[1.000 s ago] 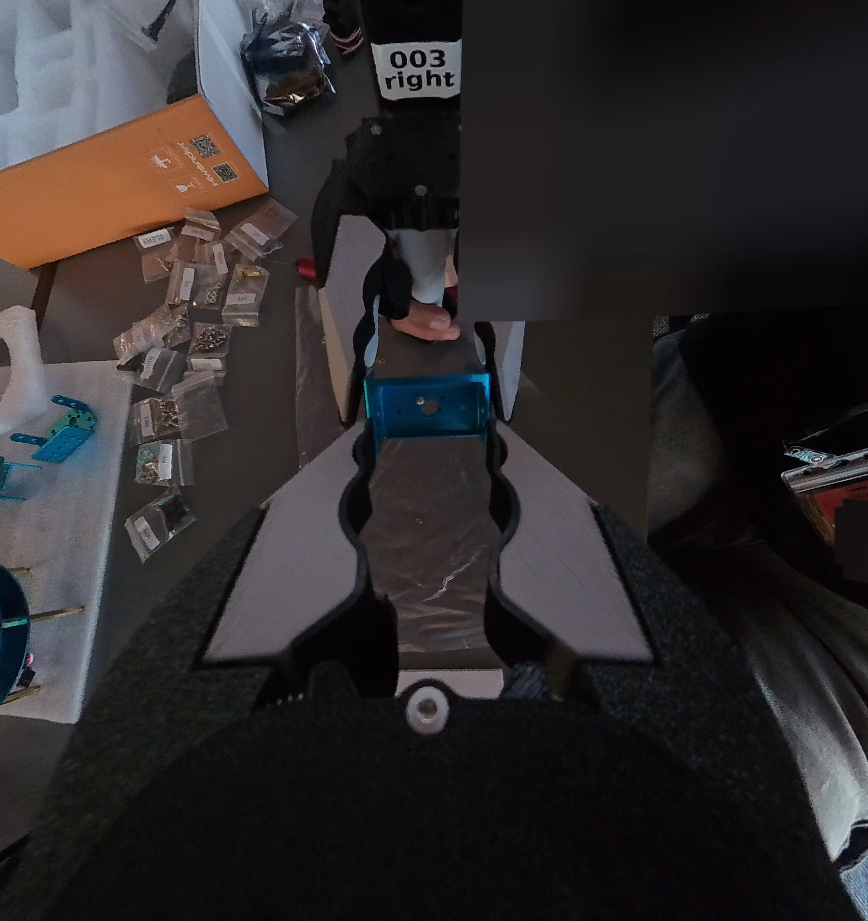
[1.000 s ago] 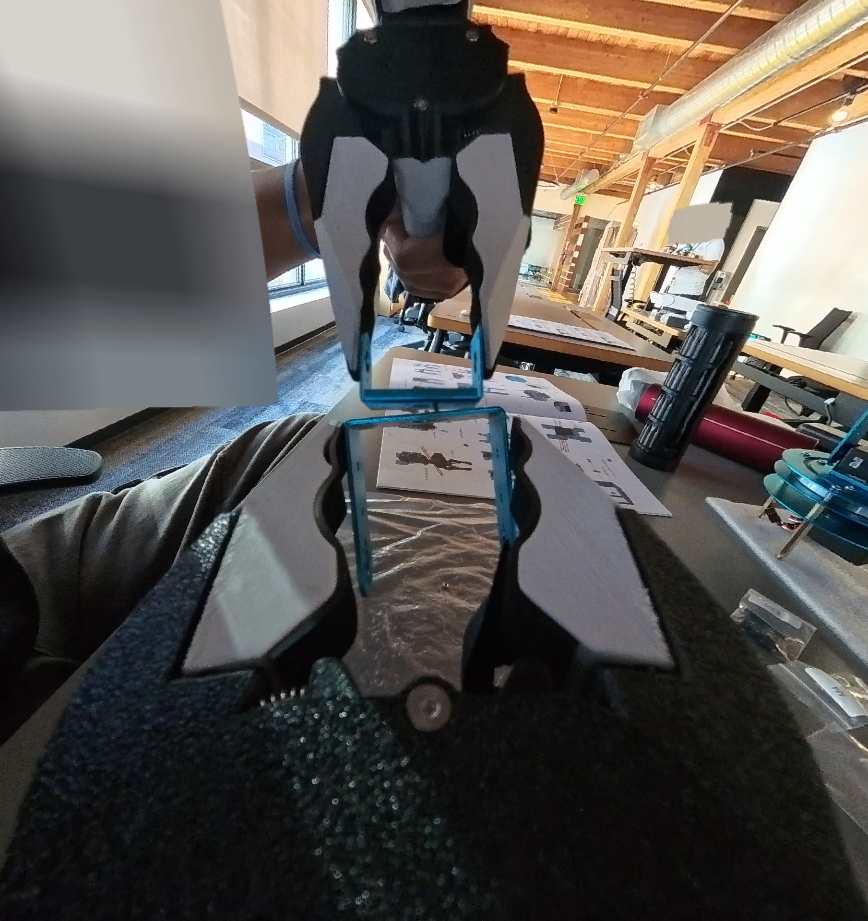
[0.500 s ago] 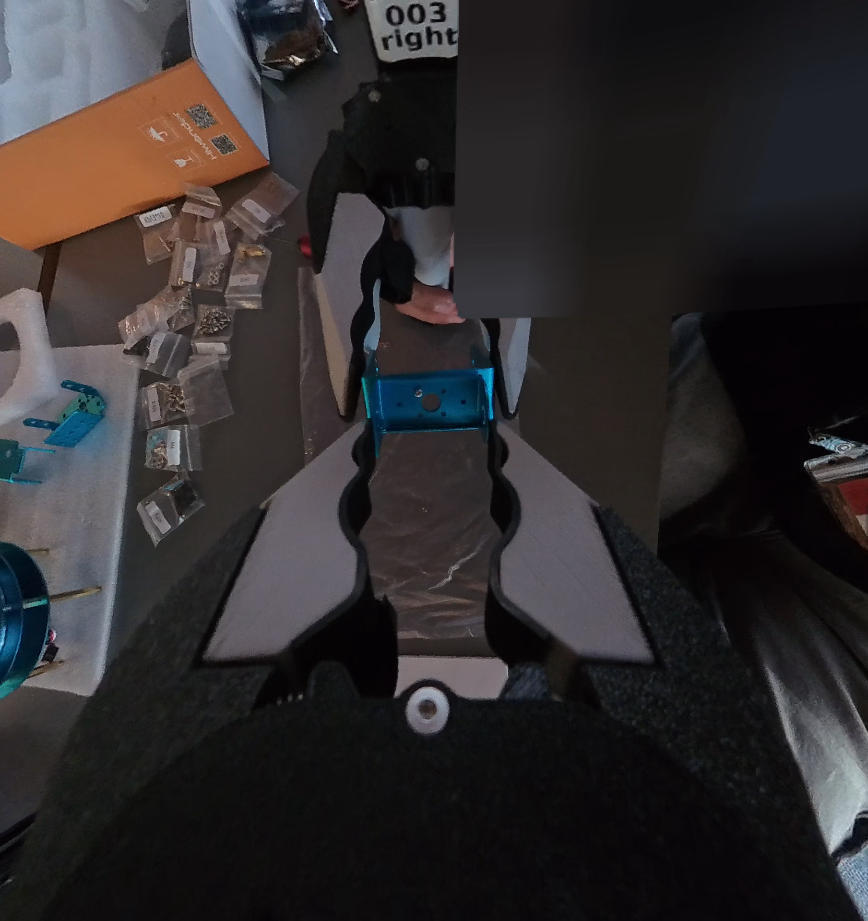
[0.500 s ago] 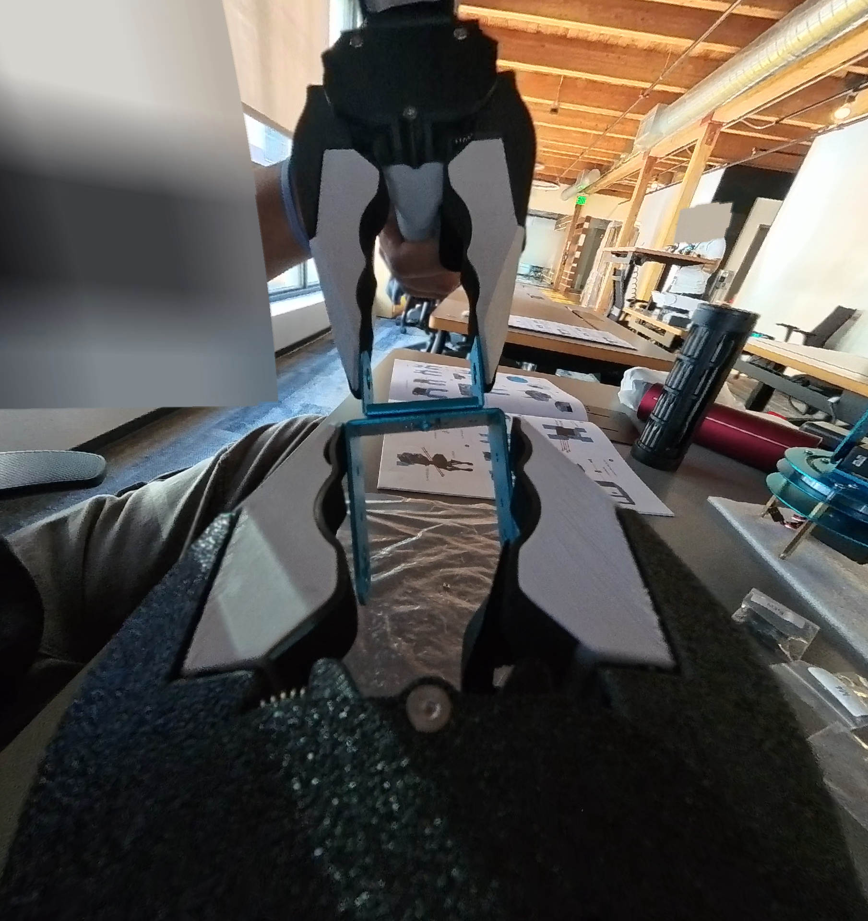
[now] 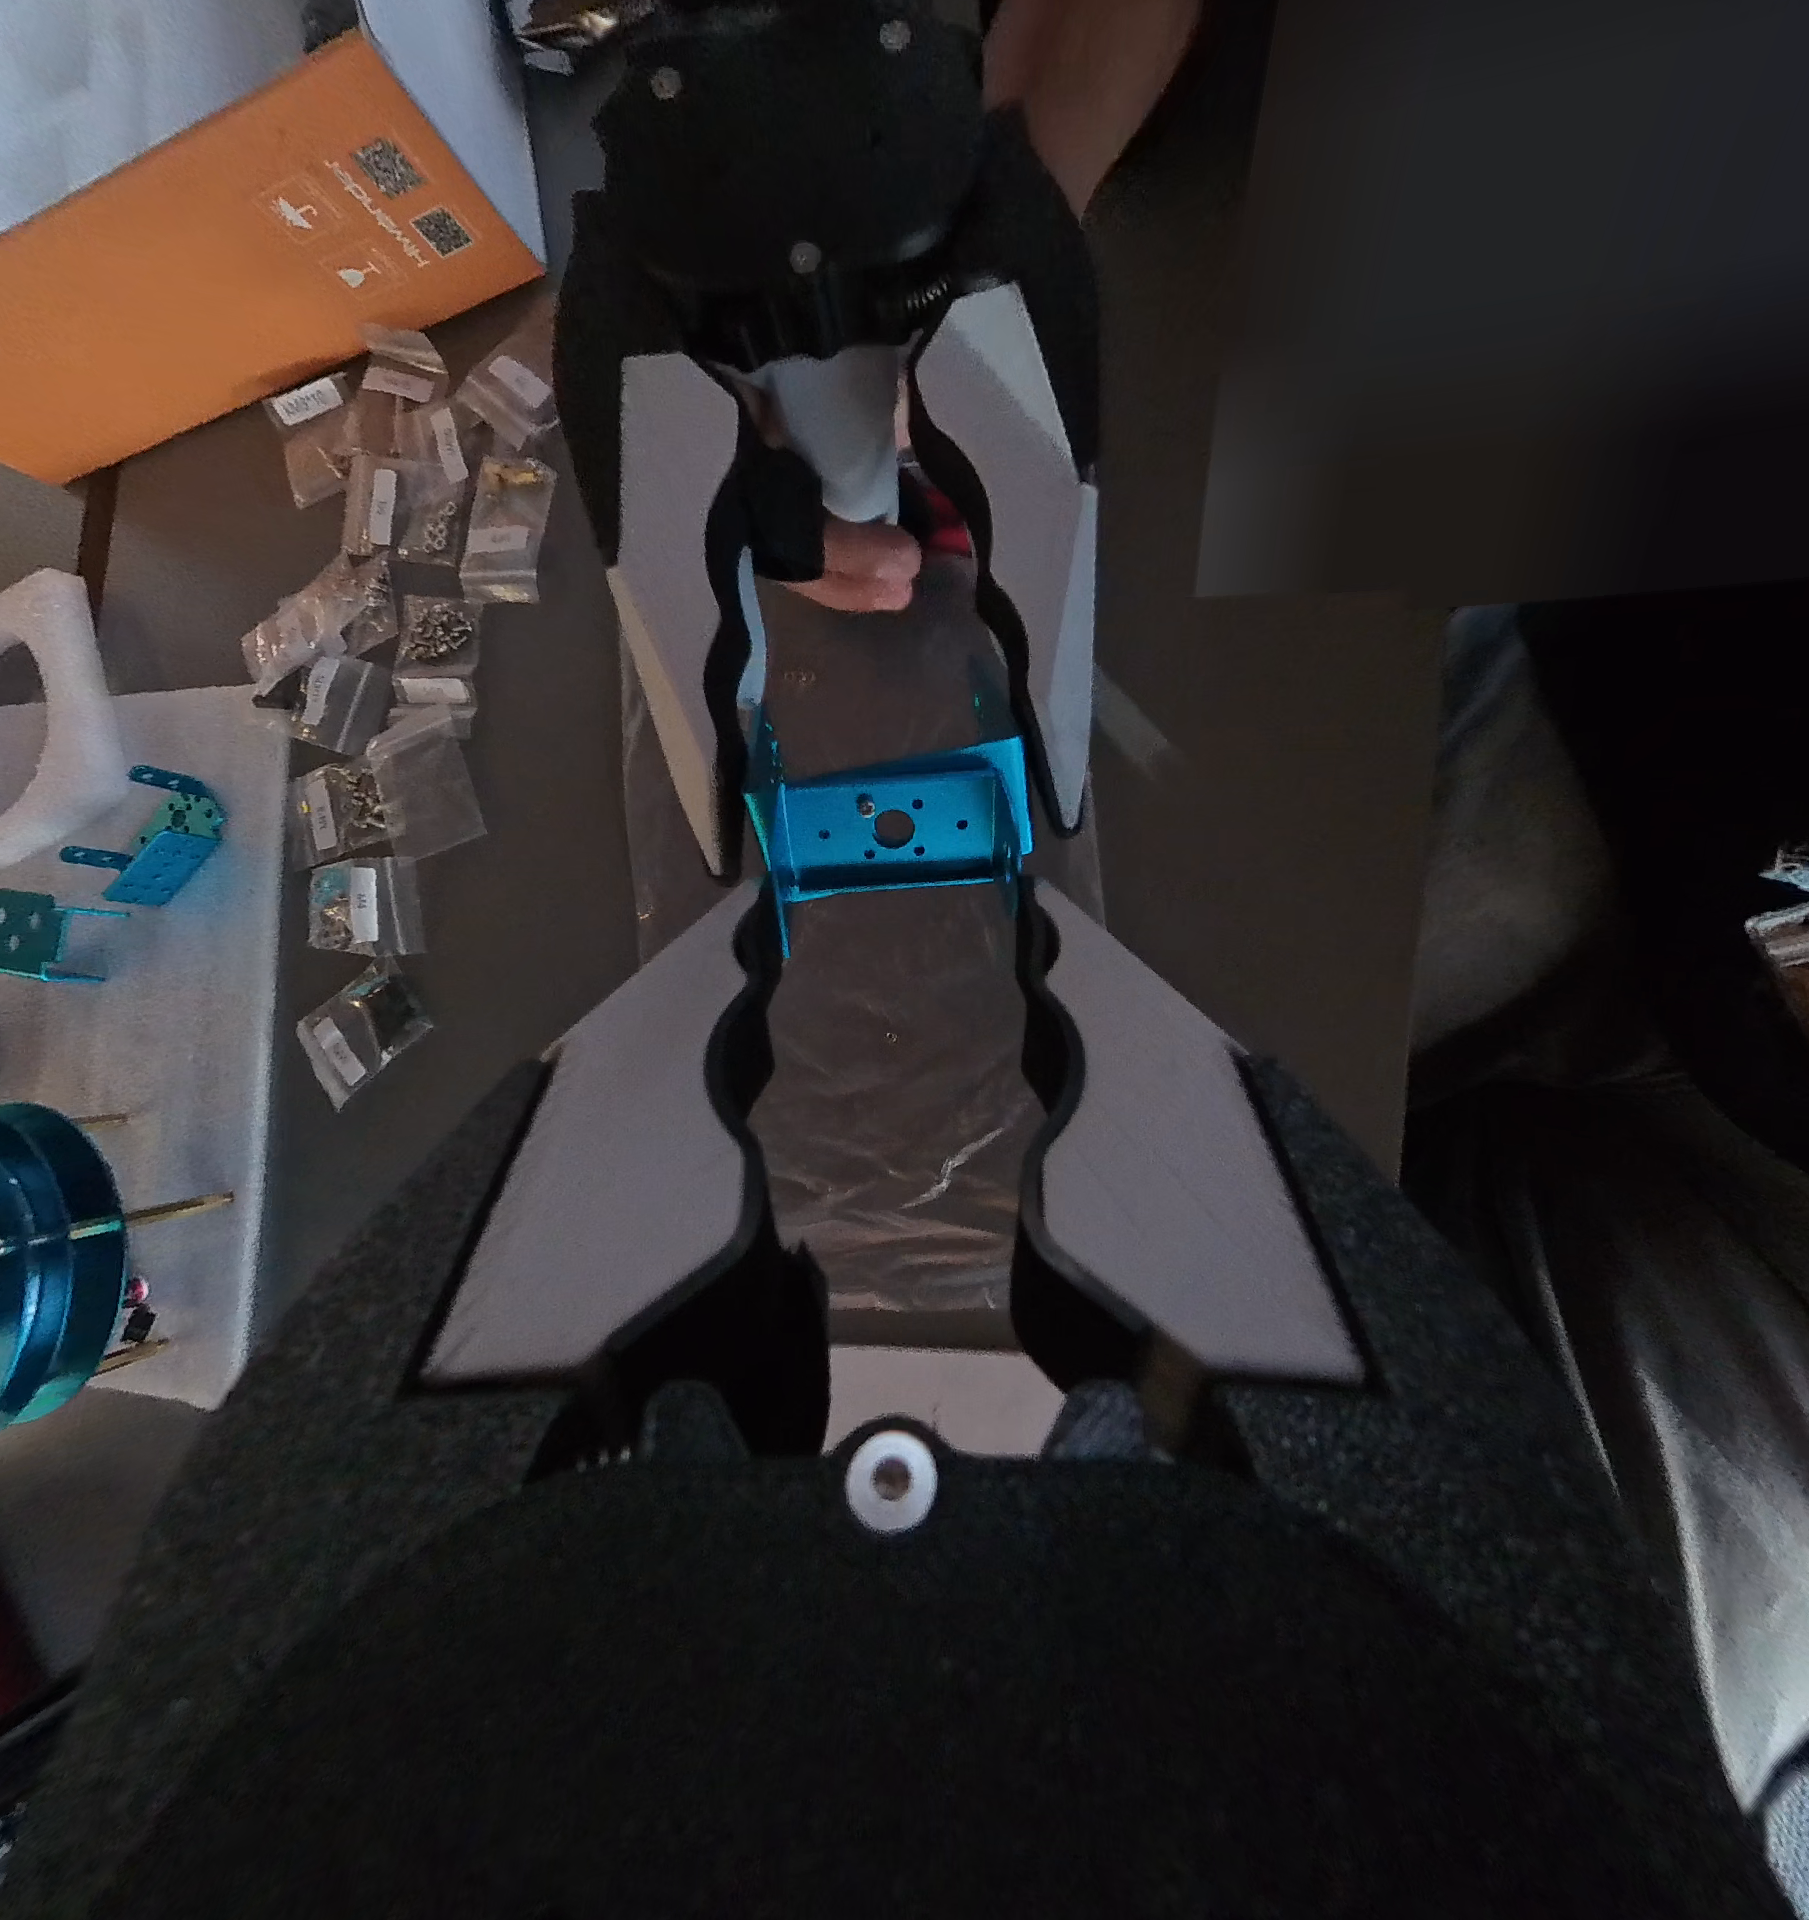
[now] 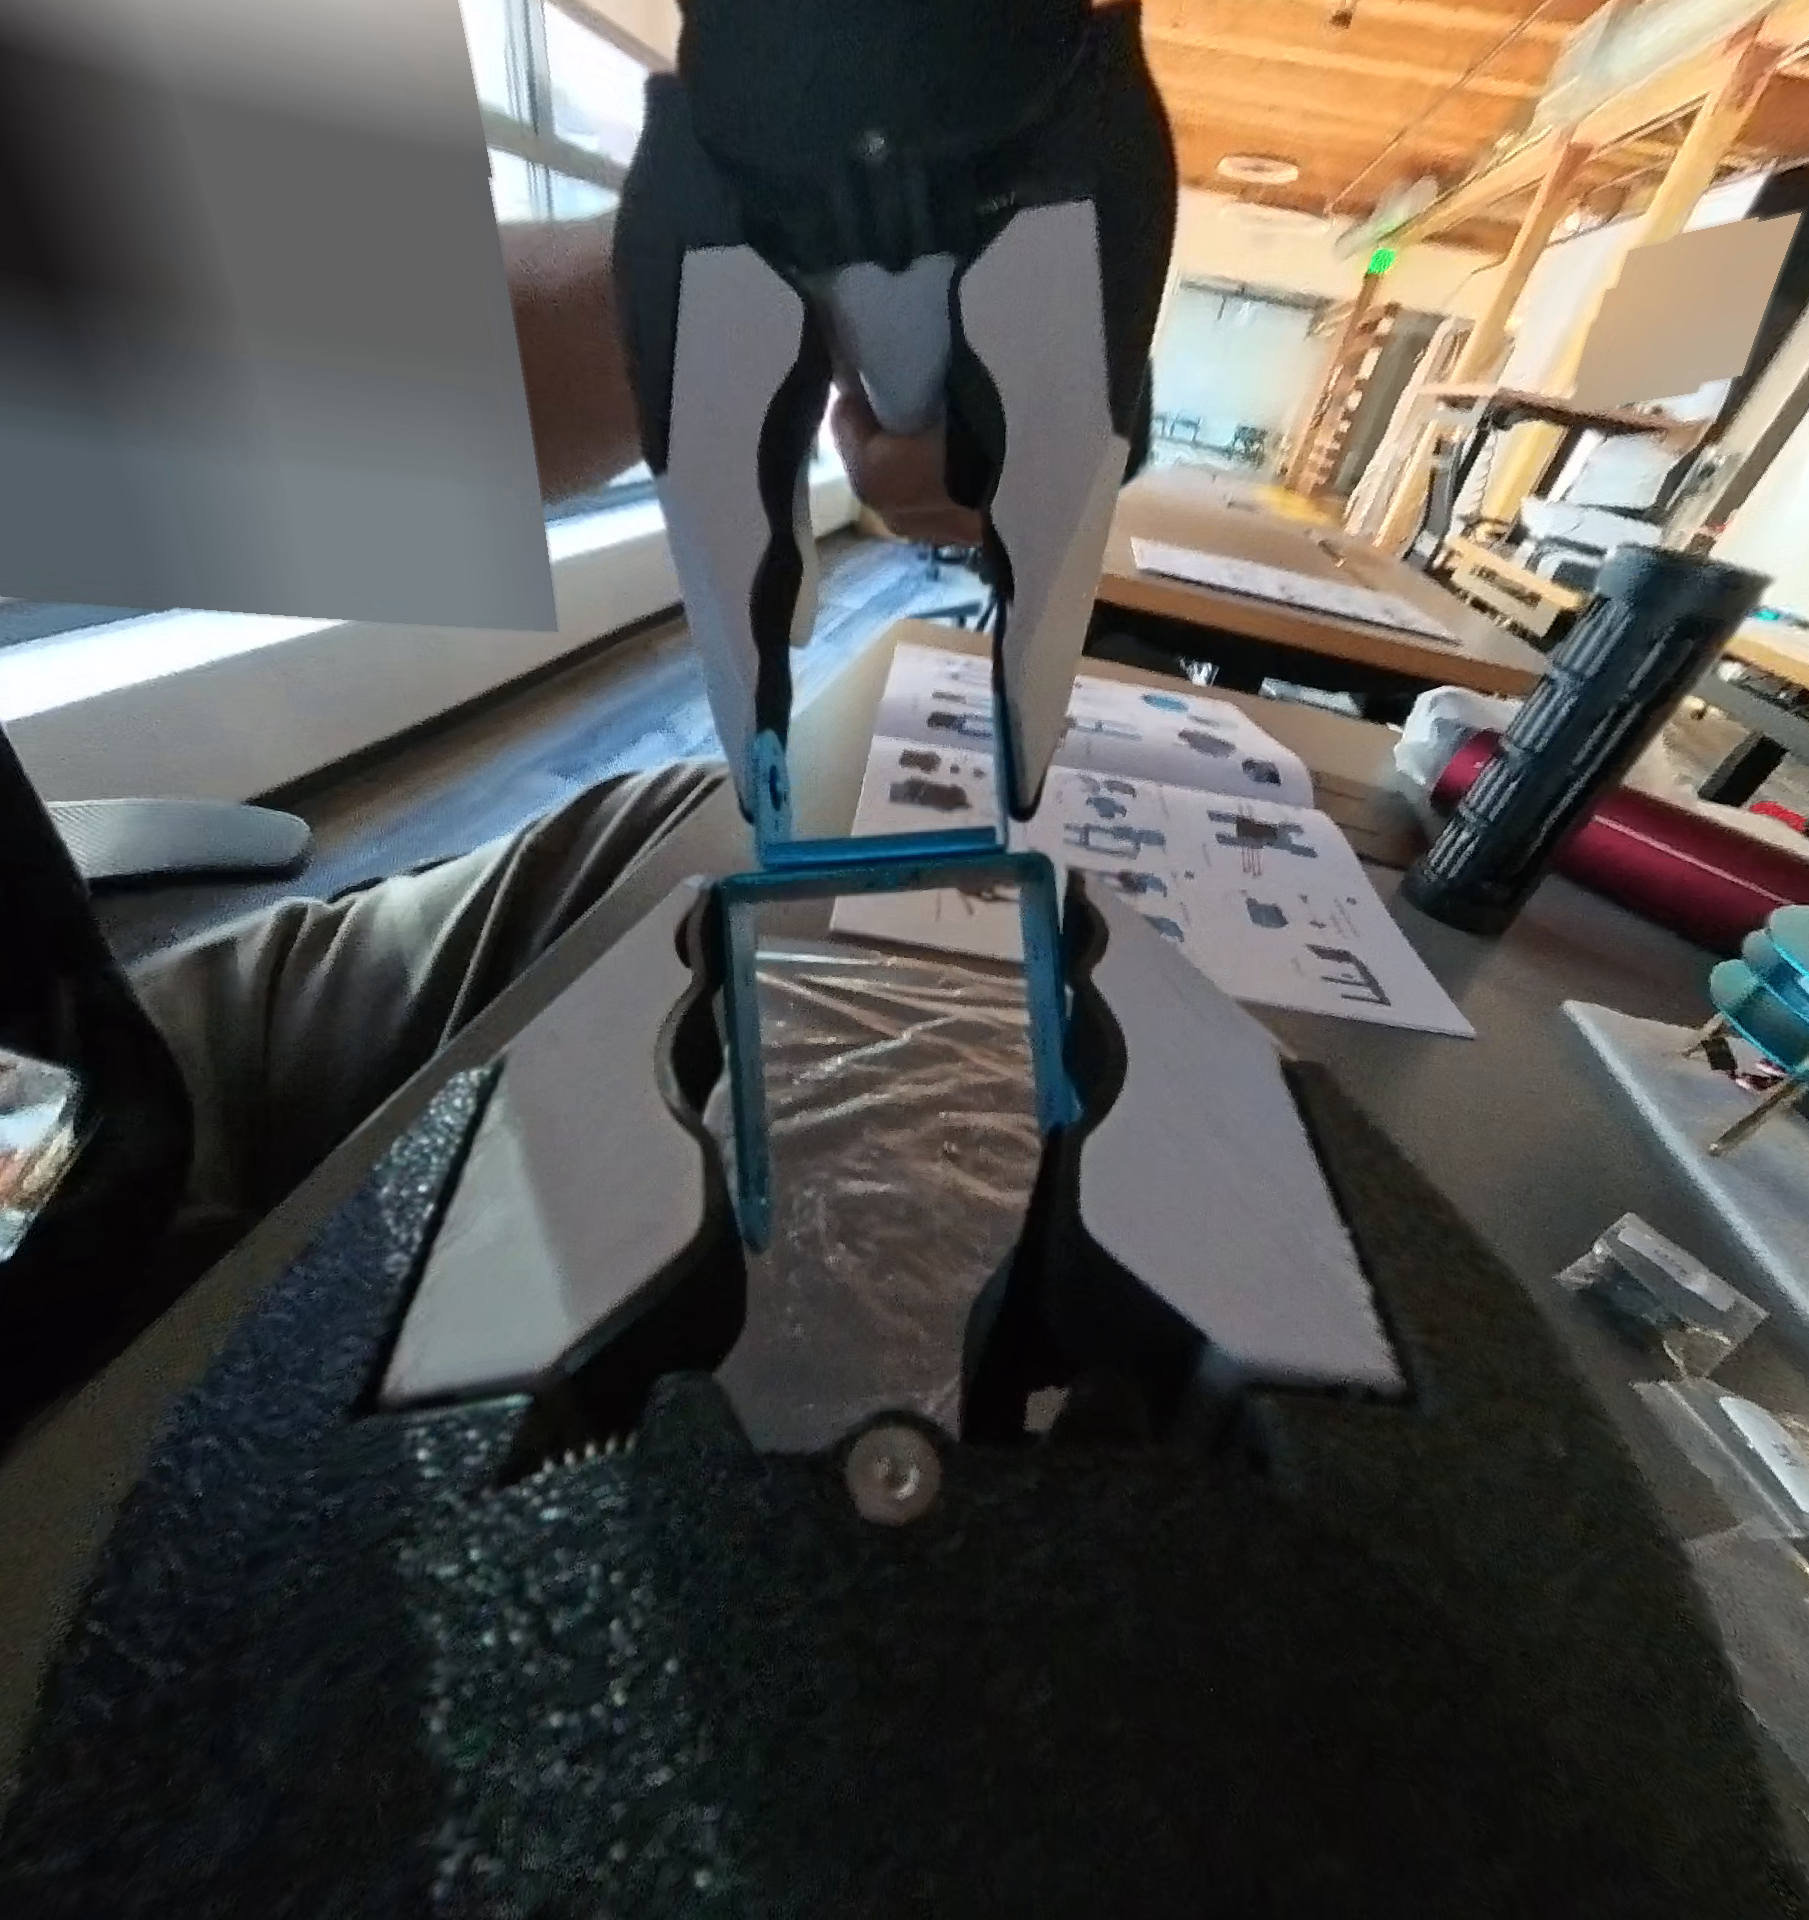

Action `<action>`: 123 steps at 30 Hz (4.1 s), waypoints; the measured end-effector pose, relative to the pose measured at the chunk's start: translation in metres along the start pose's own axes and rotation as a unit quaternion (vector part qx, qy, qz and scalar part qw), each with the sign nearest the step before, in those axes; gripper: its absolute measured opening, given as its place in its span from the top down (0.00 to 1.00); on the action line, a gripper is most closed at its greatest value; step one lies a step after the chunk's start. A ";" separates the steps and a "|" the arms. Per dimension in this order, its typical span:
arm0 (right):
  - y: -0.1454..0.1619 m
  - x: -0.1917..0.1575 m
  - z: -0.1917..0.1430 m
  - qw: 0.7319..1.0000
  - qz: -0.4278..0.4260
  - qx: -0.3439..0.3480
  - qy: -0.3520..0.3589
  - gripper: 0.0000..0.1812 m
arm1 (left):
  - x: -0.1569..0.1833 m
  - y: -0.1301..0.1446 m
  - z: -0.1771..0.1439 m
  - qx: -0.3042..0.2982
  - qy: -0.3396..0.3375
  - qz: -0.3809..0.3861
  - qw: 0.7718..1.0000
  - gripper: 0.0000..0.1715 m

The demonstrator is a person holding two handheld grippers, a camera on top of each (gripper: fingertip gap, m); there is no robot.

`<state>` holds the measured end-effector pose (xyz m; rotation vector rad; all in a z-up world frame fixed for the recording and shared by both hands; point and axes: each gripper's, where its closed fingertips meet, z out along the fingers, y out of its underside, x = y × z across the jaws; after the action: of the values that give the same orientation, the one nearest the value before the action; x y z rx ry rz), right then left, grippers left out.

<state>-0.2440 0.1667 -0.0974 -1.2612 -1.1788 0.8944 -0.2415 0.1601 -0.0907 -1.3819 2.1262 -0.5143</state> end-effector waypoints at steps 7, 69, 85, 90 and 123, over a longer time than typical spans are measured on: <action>0.019 0.005 0.008 0.998 -0.012 -0.063 0.009 0.65 | -0.002 0.018 0.012 0.044 -0.011 -0.044 0.998 0.74; 0.114 0.007 -0.027 0.922 0.027 -0.377 -0.081 0.58 | 0.020 0.098 0.080 0.041 0.027 -0.100 0.994 0.73; 0.123 0.003 -0.026 0.918 0.026 -0.386 -0.088 0.64 | 0.020 0.097 0.080 0.039 0.031 -0.101 0.994 0.74; 0.123 0.003 -0.026 0.918 0.027 -0.384 -0.093 0.64 | 0.018 0.096 0.080 0.047 0.030 -0.110 0.992 0.74; 0.124 0.001 -0.026 0.917 0.030 -0.387 -0.092 0.64 | 0.021 0.096 0.081 0.044 0.038 -0.108 0.992 0.74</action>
<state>-0.2054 0.1793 -0.2171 -1.8749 -1.7474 0.6015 -0.2650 0.1774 -0.2145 -1.5743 1.9959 -0.7473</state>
